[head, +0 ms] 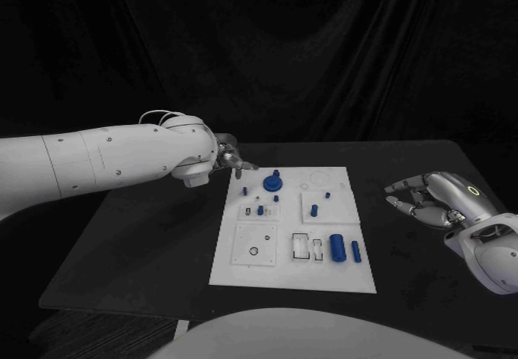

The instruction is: Assemble the parts on the task board

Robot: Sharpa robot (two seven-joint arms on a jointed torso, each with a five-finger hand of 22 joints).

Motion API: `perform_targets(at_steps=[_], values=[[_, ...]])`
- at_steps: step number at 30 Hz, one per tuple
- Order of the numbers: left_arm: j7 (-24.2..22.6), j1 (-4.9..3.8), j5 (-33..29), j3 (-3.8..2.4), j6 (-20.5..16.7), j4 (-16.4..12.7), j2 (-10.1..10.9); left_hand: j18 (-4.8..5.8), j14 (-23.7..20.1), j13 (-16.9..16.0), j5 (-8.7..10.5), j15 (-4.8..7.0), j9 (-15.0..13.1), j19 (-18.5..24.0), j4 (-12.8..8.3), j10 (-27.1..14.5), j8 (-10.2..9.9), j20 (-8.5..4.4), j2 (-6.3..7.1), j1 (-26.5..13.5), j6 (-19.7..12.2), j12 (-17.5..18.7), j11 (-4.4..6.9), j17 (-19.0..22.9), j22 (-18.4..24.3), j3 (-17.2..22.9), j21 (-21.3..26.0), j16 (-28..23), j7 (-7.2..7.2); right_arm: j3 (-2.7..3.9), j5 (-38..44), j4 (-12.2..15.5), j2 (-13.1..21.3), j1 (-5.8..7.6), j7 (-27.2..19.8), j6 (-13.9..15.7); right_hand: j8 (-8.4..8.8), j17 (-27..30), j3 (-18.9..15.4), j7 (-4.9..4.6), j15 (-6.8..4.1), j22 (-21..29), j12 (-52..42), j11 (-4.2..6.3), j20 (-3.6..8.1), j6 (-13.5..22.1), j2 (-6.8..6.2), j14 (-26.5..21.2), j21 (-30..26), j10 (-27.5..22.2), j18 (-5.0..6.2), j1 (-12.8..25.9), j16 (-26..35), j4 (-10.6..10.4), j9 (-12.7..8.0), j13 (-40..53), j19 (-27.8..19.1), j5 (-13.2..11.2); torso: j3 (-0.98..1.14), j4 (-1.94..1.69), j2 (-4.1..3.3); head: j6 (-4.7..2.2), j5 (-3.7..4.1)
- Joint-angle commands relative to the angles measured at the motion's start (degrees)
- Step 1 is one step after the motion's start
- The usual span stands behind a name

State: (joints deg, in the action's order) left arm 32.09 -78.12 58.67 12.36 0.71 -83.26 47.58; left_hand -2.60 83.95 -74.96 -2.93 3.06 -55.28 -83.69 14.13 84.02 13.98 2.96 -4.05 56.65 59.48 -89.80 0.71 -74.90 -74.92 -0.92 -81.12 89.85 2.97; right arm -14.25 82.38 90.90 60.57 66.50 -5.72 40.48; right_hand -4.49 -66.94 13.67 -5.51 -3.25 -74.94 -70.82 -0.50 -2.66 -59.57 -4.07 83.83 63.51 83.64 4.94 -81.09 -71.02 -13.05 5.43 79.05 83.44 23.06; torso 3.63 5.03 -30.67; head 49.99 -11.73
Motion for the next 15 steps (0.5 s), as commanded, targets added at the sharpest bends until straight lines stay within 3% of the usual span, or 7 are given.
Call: perform_targets(at_steps=[1, 3, 5, 8, 12, 15], values=[[-1.33, -0.17, -0.22, -0.04, 0.81, 0.79, -0.47, 0.4, 6.05, -15.04, -0.1, 0.42, -0.09, -1.05, 0.0, 5.98, 0.27, 0.07, 0.04, 0.75, 0.13, -0.2, 0.24, -15.1, -12.21, -0.46, -0.15, 0.15, -0.16, 0.04, 0.12, 0.49, 0.21, -0.14, -0.63, 1.21, 0.35, 0.86, 0.01, -0.04, -0.27, -8.48, 0.75, 0.09, -0.06, -0.45, 0.0, 2.01, -1.11, 0.22, 0.01, 0.71, 0.74, -0.47, -0.11, -8.14, -0.13, -0.31, -0.22, -0.31, -1.0, 0.01, 0.34], [-1.46, -0.14, -0.22, -0.04, 0.76, 1.51, -0.87, 0.38, 6.05, -15.04, -0.11, 0.42, -0.11, -0.99, -0.01, 5.98, 0.27, 0.06, 0.03, 0.81, 0.08, -0.2, 0.24, -15.1, -12.17, -0.47, -0.05, 0.15, -0.15, 0.04, 0.12, 0.76, 0.38, -0.14, -0.65, 1.16, 0.38, 1.24, 0.01, -0.03, -0.28, -8.34, 1.1, 0.1, -0.05, -0.43, 0.02, 1.92, -1.63, 0.19, 0.1, 0.89, 1.09, -0.51, -0.13, -8.43, -0.25, -0.37, -0.36, -0.75, -1.43, 0.01, 0.7], [-1.56, -0.09, -0.22, -0.04, 0.82, 2.14, -1.24, 0.37, 6.05, -15.04, -0.12, 0.42, -0.11, -0.96, -0.02, 5.98, 0.27, 0.06, 0.03, 0.84, 0.05, -0.2, 0.24, -15.1, -12.16, -0.48, -0.01, 0.15, -0.15, 0.04, 0.12, 1.01, 0.57, -0.14, -0.66, 1.1, 0.38, 1.09, 0.01, -0.02, -0.28, -8.36, 1.11, 0.11, -0.05, -0.44, 0.02, 1.94, -1.53, 0.2, 0.08, 0.93, 0.97, -0.52, -0.14, -8.44, -0.22, -0.38, -0.48, -1.08, -1.74, 0.01, 0.41], [-1.8, 0.09, -0.22, -0.04, 0.92, 3.47, -2.05, 0.35, 6.05, -15.04, -0.12, 0.42, -0.12, -0.93, -0.03, 5.98, 0.26, 0.06, 0.03, 0.85, 0.02, -0.2, 0.23, -15.1, -12.14, -0.49, 0.05, 0.15, -0.14, 0.04, 0.12, 1.59, 1.03, -0.14, -0.58, 0.95, 0.4, -2.5, 0.03, 0.03, -0.39, -9.38, -0.51, 0.17, 0.02, -0.45, 0.0, 2.93, 2.64, 1.01, -0.65, 1.19, -2.27, -0.45, -0.17, -6.91, 0.92, -0.37, -0.63, -1.32, -2.1, 0.01, -0.95], [-2.13, 0.36, -0.22, -0.03, 1.36, 5.41, -3.5, 0.34, 6.05, -15.04, -0.13, 0.42, -0.12, -0.89, -0.02, 5.98, 0.26, 0.06, 0.02, 0.85, -0.01, -0.2, 0.23, -15.1, -12.12, -0.5, 0.11, 0.15, -0.14, 0.04, 0.12, 2.11, 1.59, -0.13, -0.48, 0.87, 0.4, -2.54, 0.03, 0.04, -0.38, -9.4, -0.53, 0.18, 0.04, -0.46, 0.01, 2.96, 2.71, 1.05, -0.66, 1.24, -2.33, -0.46, -0.17, -6.89, 0.95, -0.36, -0.78, -1.45, -2.35, 0.01, -2.51], [-2.21, 0.54, -0.22, -0.03, 1.94, 6.77, -4.5, 0.27, 6.05, -15.04, -0.05, 0.41, -0.23, -0.71, 0.06, 5.98, 0.35, 0.06, 0.05, 0.8, -0.04, -0.2, 0.21, -15.1, -12.02, -0.63, 0.39, 0.15, -0.12, 0.04, 0.12, 2.29, 1.74, -0.13, -0.41, 0.73, 0.4, -2.46, 0.02, 0.04, -0.39, -9.37, -0.43, 0.18, 0.04, -0.47, 0.01, 2.97, 2.6, 1.04, -0.63, 1.29, -2.29, -0.47, -0.17, -6.99, 0.93, -0.36, -0.91, -1.52, -2.64, 0.01, -3.09]])
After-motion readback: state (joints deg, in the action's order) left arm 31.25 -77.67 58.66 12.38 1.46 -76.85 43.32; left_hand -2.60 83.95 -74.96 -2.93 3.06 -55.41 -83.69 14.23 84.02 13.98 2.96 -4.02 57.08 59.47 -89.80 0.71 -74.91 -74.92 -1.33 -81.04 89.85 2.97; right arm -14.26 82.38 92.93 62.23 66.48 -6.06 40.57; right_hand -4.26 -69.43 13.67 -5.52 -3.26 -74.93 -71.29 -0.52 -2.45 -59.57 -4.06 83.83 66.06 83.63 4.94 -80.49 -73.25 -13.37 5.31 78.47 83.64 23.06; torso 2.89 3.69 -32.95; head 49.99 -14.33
